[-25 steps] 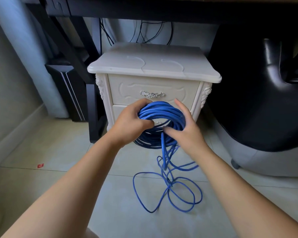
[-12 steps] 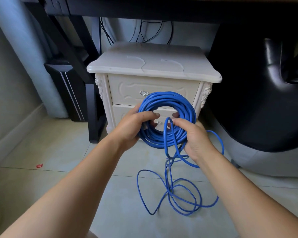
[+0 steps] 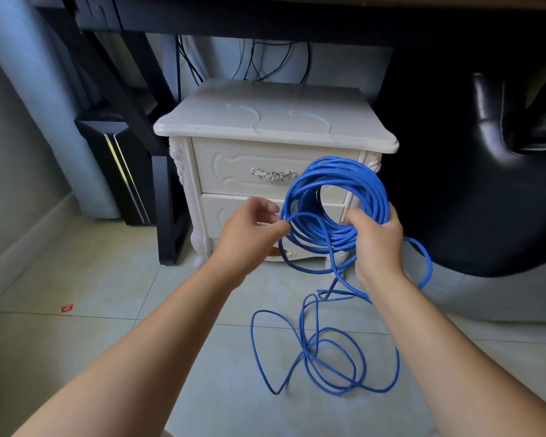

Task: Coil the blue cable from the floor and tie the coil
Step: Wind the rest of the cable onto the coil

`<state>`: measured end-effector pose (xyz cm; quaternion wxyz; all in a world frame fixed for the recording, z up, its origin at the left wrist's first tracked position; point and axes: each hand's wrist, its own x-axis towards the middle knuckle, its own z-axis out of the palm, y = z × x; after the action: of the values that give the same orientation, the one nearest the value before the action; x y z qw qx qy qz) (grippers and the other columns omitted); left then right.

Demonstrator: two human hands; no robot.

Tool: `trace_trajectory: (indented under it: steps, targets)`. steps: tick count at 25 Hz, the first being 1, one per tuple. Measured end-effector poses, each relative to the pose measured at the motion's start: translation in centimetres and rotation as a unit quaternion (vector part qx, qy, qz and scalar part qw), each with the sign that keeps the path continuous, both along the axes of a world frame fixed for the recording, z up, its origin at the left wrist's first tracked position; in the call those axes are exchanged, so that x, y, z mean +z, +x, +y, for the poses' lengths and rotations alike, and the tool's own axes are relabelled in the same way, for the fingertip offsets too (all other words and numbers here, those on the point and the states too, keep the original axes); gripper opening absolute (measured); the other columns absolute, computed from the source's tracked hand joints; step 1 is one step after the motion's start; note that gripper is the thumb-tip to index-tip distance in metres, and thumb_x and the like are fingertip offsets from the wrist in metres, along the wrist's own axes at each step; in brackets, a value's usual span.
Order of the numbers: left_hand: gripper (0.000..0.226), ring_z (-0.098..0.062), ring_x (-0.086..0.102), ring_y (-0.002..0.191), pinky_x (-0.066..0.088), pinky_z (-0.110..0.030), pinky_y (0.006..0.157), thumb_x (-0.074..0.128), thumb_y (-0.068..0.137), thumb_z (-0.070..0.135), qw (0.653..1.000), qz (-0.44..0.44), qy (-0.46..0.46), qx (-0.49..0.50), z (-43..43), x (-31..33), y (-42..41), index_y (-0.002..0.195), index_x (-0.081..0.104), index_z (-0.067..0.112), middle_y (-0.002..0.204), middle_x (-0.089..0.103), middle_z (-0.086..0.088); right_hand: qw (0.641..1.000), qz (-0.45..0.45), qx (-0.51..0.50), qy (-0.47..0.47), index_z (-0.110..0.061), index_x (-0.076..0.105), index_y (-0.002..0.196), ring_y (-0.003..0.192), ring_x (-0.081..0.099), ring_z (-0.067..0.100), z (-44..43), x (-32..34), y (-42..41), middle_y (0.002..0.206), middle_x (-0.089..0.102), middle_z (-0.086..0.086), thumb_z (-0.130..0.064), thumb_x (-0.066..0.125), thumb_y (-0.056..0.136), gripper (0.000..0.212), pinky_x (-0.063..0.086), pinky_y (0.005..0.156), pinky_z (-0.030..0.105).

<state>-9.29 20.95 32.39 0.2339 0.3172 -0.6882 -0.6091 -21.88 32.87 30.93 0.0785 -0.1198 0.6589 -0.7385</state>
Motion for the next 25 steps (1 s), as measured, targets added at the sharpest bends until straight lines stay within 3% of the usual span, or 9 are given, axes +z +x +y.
trace_trajectory:
  steps: [2,4,8,11,14,17,20,22,25]
  targets:
    - [0.021,-0.018,0.068,0.081,0.06,-0.03,0.063,0.065,0.085,0.005,0.998,-0.029,-0.053,-0.017,-0.2,-0.1,0.2,0.105,0.062,0.012,0.096,0.066,-0.005,1.0,-0.007,-0.016,-0.005,-0.019,0.046,0.074,0.063,0.038,0.013,0.1,-0.2,-0.1,0.065,0.042,-0.007,0.001,0.058,0.078,0.023,0.037,0.056,0.022]
    - [0.03,-0.02,0.07,0.084,0.062,-0.038,0.068,0.065,0.083,0.004,0.995,-0.049,-0.087,-0.022,0.0,-0.3,0.1,0.111,0.059,0.013,0.099,0.065,-0.003,1.0,-0.004,-0.021,-0.006,-0.019,0.047,0.076,0.066,0.038,0.018,0.1,-0.4,-0.1,0.068,0.042,-0.004,0.0,0.058,0.078,0.022,0.038,0.059,0.027]
    - [0.014,-0.019,0.07,0.071,0.06,-0.029,0.058,0.061,0.083,0.005,0.986,-0.105,-0.128,-0.011,0.4,-0.9,0.1,0.094,0.058,0.014,0.09,0.068,-0.004,0.999,0.006,-0.032,-0.018,-0.021,0.047,0.074,0.06,0.035,0.012,0.0,-0.2,0.1,0.066,0.042,-0.007,0.0,0.058,0.079,0.024,0.035,0.055,0.025]
    - [0.018,-0.016,0.064,0.068,0.057,-0.03,0.066,0.055,0.087,-0.001,0.994,-0.062,-0.076,-0.058,-0.1,-1.1,0.3,0.076,0.055,0.014,0.081,0.071,-0.011,0.993,-0.071,-0.063,-0.065,-0.017,0.051,0.08,0.055,0.04,0.01,-0.1,0.0,-0.7,0.069,0.046,-0.003,0.0,0.058,0.079,0.019,0.037,0.049,0.021]
    - [0.031,-0.008,0.063,0.075,0.053,-0.024,0.072,0.049,0.09,-0.011,0.989,0.002,-0.046,-0.143,-1.4,-1.3,1.0,0.072,0.053,0.013,0.08,0.069,-0.001,0.97,-0.203,-0.078,-0.11,-0.014,0.052,0.075,0.053,0.048,0.013,0.2,-0.2,-2.2,0.063,0.049,0.0,-0.004,0.06,0.08,0.014,0.042,0.054,0.026]
    - [0.027,0.002,0.06,0.081,0.045,-0.019,0.074,0.053,0.081,-0.018,0.962,0.008,-0.227,-0.149,-2.9,-2.8,1.2,0.066,0.058,0.005,0.087,0.069,0.002,0.936,-0.294,-0.033,-0.19,-0.013,0.043,0.063,0.052,0.048,0.016,0.7,-0.1,-3.6,0.057,0.044,0.0,-0.003,0.057,0.085,0.028,0.053,0.073,0.038]
    - [0.027,-0.016,0.062,0.09,0.048,-0.027,0.068,0.057,0.069,-0.008,0.857,-0.011,-0.509,-0.083,-3.8,-4.2,0.8,0.06,0.06,0.018,0.098,0.07,0.006,0.905,-0.34,0.007,-0.257,-0.012,0.041,0.067,0.059,0.06,0.023,1.2,0.3,-4.2,0.062,0.047,0.005,-0.002,0.054,0.089,0.027,0.056,0.087,0.049]
    - [0.035,-0.022,0.063,0.096,0.049,-0.028,0.069,0.051,0.067,-0.007,0.831,-0.07,-0.543,-0.096,-4.2,-4.5,0.9,0.066,0.068,0.023,0.106,0.07,0.008,0.891,-0.352,0.016,-0.288,-0.011,0.042,0.069,0.066,0.062,0.026,1.7,0.6,-4.5,0.065,0.049,0.007,-0.001,0.053,0.089,0.025,0.056,0.087,0.05]
    - [0.068,-0.003,0.054,0.114,0.04,-0.011,0.093,0.036,0.07,-0.018,0.919,-0.125,-0.345,-0.147,-3.6,-4.1,0.8,0.093,0.075,0.032,0.126,0.062,0.01,0.926,-0.296,0.006,-0.233,-0.013,0.04,0.064,0.051,0.049,0.014,2.0,0.6,-4.9,0.054,0.043,0.0,0.002,0.053,0.086,0.029,0.053,0.076,0.035]
